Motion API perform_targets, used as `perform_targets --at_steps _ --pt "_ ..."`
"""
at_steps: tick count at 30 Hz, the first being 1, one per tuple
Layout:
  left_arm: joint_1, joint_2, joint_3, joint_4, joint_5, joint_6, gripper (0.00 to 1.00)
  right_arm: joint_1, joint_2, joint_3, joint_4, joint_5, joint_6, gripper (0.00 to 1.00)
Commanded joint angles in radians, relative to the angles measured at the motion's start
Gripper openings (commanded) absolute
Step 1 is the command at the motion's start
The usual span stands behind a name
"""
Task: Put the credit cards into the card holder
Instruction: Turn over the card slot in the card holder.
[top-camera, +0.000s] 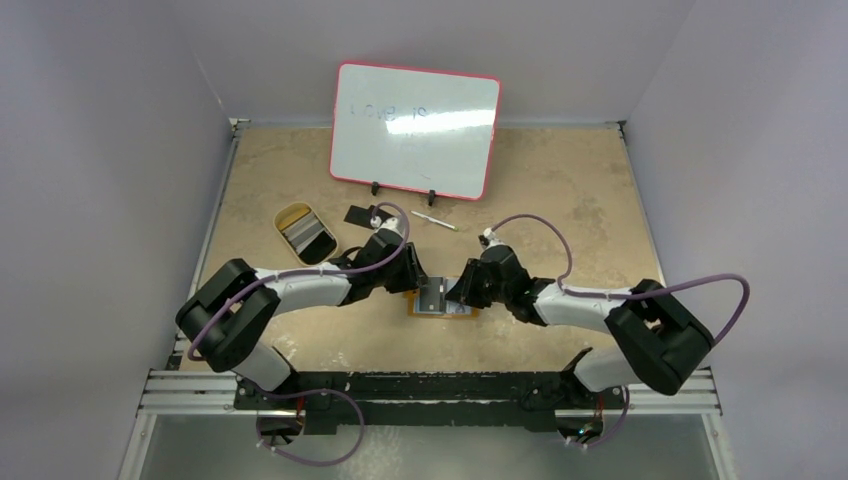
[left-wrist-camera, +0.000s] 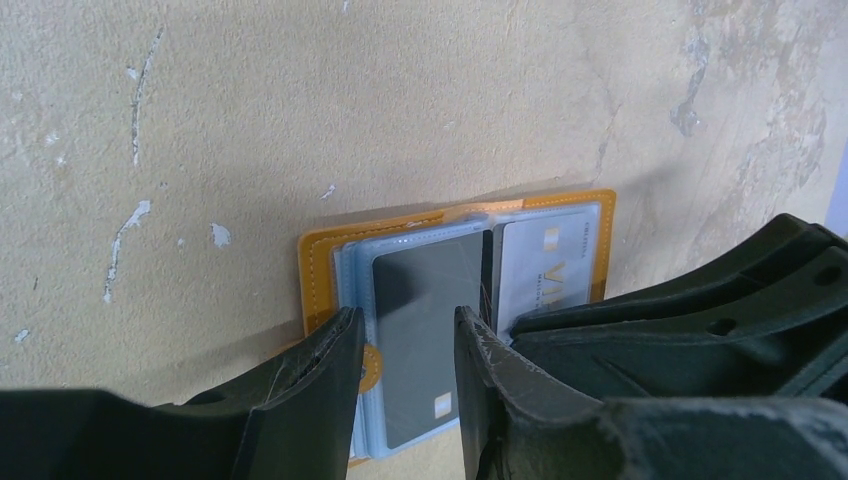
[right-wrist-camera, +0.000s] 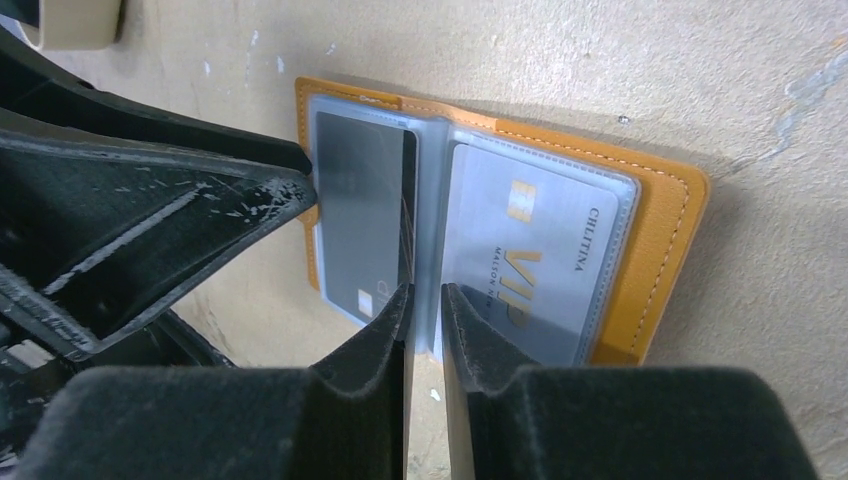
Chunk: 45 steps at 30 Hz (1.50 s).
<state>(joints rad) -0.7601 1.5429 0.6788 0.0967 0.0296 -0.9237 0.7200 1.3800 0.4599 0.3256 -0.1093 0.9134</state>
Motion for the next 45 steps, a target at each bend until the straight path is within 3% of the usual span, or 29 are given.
perform_targets --at_steps 1,25,45 --pt "-0.003 0.008 0.019 0.057 -0.008 0.01 0.38 0.002 0.034 0.021 0.043 -0.022 -0.026 0.17" --pt "-0.033 -0.07 0.019 0.127 0.056 -0.075 0.37 0.002 0.083 0.012 0.085 -0.048 -0.026 0.16" --pt "-0.081 0.003 0.079 0.15 0.072 -0.074 0.34 0.002 -0.176 -0.023 -0.077 0.107 -0.059 0.24"
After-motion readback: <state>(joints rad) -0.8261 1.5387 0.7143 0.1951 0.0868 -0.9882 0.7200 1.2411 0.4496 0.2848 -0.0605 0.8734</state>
